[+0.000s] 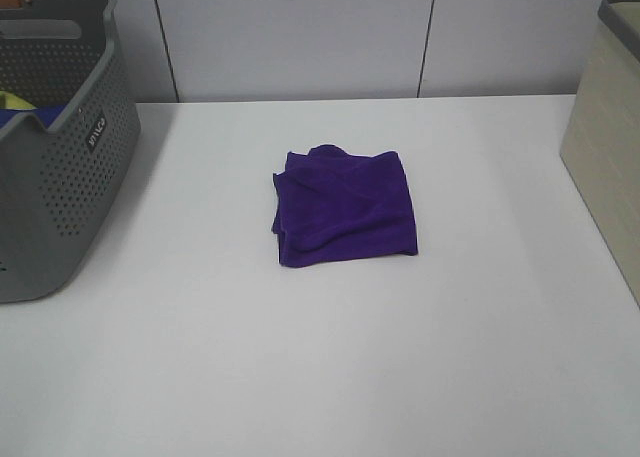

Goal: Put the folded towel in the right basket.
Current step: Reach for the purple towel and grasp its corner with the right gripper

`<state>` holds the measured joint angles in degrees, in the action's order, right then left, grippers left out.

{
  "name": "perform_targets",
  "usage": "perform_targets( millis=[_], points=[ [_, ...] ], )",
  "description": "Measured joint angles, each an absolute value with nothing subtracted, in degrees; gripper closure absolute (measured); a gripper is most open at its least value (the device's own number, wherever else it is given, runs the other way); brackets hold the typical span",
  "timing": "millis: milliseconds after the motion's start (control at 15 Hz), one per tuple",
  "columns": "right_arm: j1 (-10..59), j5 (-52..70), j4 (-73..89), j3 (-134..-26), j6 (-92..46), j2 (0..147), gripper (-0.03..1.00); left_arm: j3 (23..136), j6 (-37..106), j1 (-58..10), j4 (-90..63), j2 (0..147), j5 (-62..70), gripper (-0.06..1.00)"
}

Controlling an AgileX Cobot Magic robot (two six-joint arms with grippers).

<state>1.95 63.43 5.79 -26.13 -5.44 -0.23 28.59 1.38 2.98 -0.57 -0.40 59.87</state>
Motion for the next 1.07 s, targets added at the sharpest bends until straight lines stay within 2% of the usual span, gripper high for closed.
perform_targets(
  millis=[1067],
  points=[
    [1.95,63.43,5.33,-26.13,-5.44,-0.23,0.01,28.59,1.38,2.98,-0.57,-0.4,59.87,-0.05]
  ],
)
